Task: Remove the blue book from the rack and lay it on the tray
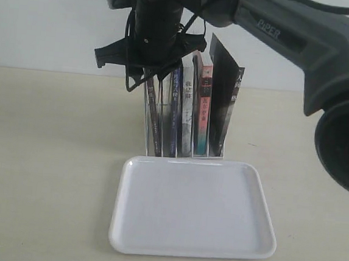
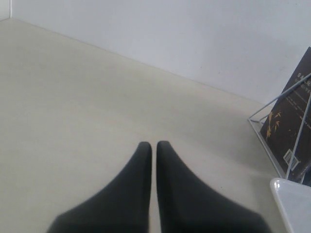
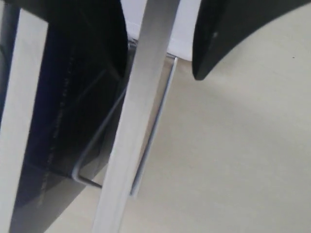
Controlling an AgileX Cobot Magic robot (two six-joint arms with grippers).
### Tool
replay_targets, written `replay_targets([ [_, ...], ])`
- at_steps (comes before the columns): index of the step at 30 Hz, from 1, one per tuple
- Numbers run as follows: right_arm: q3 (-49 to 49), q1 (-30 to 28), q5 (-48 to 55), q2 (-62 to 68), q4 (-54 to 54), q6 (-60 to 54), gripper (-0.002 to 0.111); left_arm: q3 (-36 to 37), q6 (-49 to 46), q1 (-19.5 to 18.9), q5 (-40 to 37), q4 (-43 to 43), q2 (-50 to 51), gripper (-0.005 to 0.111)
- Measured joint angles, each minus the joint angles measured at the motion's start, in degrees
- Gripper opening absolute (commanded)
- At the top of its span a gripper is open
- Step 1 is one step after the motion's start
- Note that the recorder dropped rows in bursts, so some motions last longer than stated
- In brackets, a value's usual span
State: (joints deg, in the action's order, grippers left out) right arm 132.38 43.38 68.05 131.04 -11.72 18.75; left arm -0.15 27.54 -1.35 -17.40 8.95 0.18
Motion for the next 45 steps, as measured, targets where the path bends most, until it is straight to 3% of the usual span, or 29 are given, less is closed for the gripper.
replay_targets([
  [3,0.0,0.0,0.1,0.5,-0.1,0.6,0.001,0.0,0.0,0.0,0.0,0.0,0.0,0.004],
  [4,0.0,0.0,0.5,0.6,-0.6,1.1,0.000,0.0,0.0,0.0,0.0,0.0,0.0,0.004],
  [24,0.0,0.0,1.1,-7.3,-3.5,2.5,0.000,0.0,0.0,0.0,0.0,0.0,0.0,0.004],
  [45,0.0,0.0,2.1,-7.4,-3.4,2.7,0.000,0.0,0.0,0.0,0.0,0.0,0.0,0.004],
])
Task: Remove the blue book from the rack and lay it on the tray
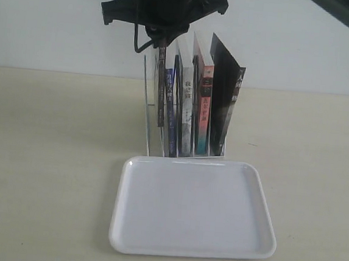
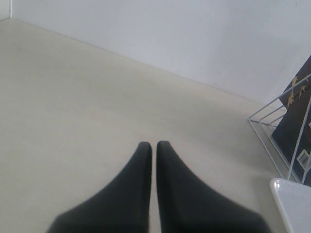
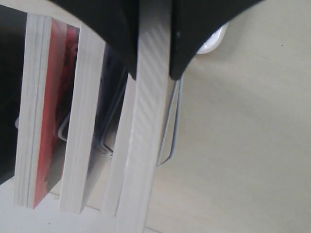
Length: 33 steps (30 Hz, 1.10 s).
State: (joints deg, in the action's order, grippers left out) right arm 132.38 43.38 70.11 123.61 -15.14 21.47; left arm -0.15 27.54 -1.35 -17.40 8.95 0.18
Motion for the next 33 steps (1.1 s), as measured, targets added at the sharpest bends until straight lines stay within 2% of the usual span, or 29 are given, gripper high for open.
replay_targets([
  [11,0.0,0.0,-2.2,0.4,0.1,0.1,0.000,0.0,0.0,0.0,0.0,0.0,0.0,0.004],
  [20,0.0,0.0,-1.7,5.7,-0.2,0.1,0.000,0.0,0.0,0.0,0.0,0.0,0.0,0.004],
  [22,0.0,0.0,-2.3,5.8,-0.7,0.1,0.009,0.0,0.0,0.0,0.0,0.0,0.0,0.004],
  [23,0.0,0.0,-2.5,5.8,-0.9,0.1,0.025,0.0,0.0,0.0,0.0,0.0,0.0,0.004],
  [24,0.0,0.0,-3.2,5.8,-1.1,0.1,0.032,0.0,0.0,0.0,0.0,0.0,0.0,0.004],
  [25,0.0,0.0,-3.6,5.8,-1.4,0.1,0.045,0.0,0.0,0.0,0.0,0.0,0.0,0.004],
  [26,0.0,0.0,-4.8,5.8,-1.8,0.1,0.049,0.0,0.0,0.0,0.0,0.0,0.0,0.004],
  [33,0.0,0.0,-5.5,5.6,-2.2,0.2,0.048,0.0,0.0,0.0,0.0,0.0,0.0,0.004],
])
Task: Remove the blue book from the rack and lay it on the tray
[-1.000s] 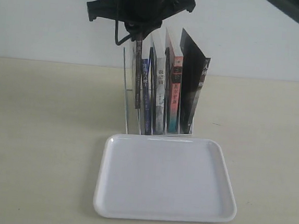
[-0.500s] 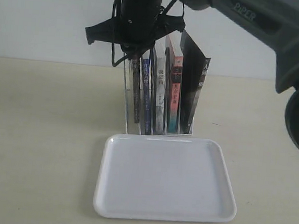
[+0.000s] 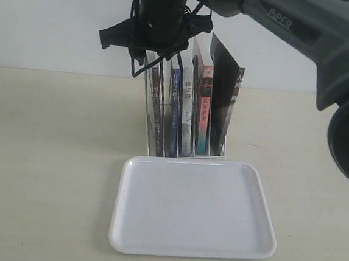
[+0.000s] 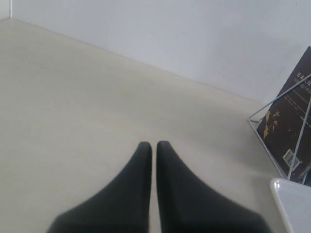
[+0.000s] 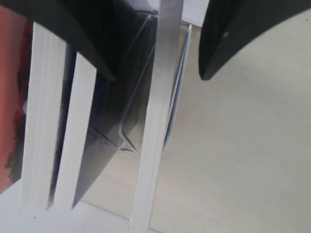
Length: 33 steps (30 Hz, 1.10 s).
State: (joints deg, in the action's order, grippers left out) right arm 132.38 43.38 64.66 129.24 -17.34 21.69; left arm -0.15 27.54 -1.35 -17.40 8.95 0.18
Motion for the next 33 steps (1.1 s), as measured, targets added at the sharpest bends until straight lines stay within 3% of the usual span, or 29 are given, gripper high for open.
replay_targets([
  [3,0.0,0.0,1.8,-1.3,0.0,0.0,0.047,0.0,0.0,0.0,0.0,0.0,0.0,0.004],
  [5,0.0,0.0,3.3,-2.9,-0.5,0.0,0.041,0.0,0.0,0.0,0.0,0.0,0.0,0.004],
  [11,0.1,0.0,4.8,-7.1,-4.7,0.0,0.002,0.0,0.0,0.0,0.0,0.0,0.0,0.004],
  [12,0.1,0.0,4.9,-7.3,-4.8,-0.1,0.000,0.0,0.0,0.0,0.0,0.0,0.0,0.004],
  [26,0.1,0.0,5.2,-5.7,-1.9,-4.8,0.002,0.0,0.0,0.0,0.0,0.0,0.0,0.004],
  [33,0.1,0.0,5.3,-3.4,-1.4,-6.2,0.037,0.0,0.0,0.0,0.0,0.0,0.0,0.004],
])
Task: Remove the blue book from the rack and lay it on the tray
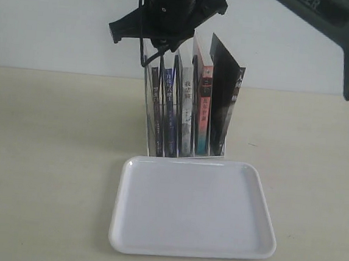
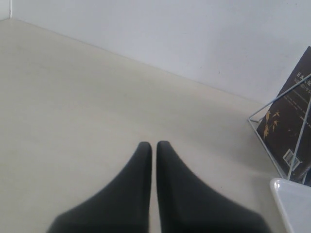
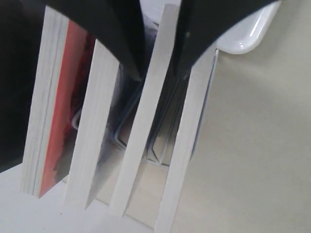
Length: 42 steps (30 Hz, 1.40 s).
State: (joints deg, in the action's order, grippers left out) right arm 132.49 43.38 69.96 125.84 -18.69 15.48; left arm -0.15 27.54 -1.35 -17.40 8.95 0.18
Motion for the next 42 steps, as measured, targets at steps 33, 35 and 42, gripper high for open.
replay_targets([
  [33,0.0,-0.9,0.0,3.8,0.3,0.5,0.032,0.0,0.0,0.0,0.0,0.0,0.0,0.004],
  [35,0.0,-0.9,0.0,4.3,0.1,0.6,0.032,0.0,0.0,0.0,0.0,0.0,0.0,0.004],
  [42,0.0,-1.0,0.0,5.6,-0.1,1.7,-0.001,0.0,0.0,0.0,0.0,0.0,0.0,0.004],
])
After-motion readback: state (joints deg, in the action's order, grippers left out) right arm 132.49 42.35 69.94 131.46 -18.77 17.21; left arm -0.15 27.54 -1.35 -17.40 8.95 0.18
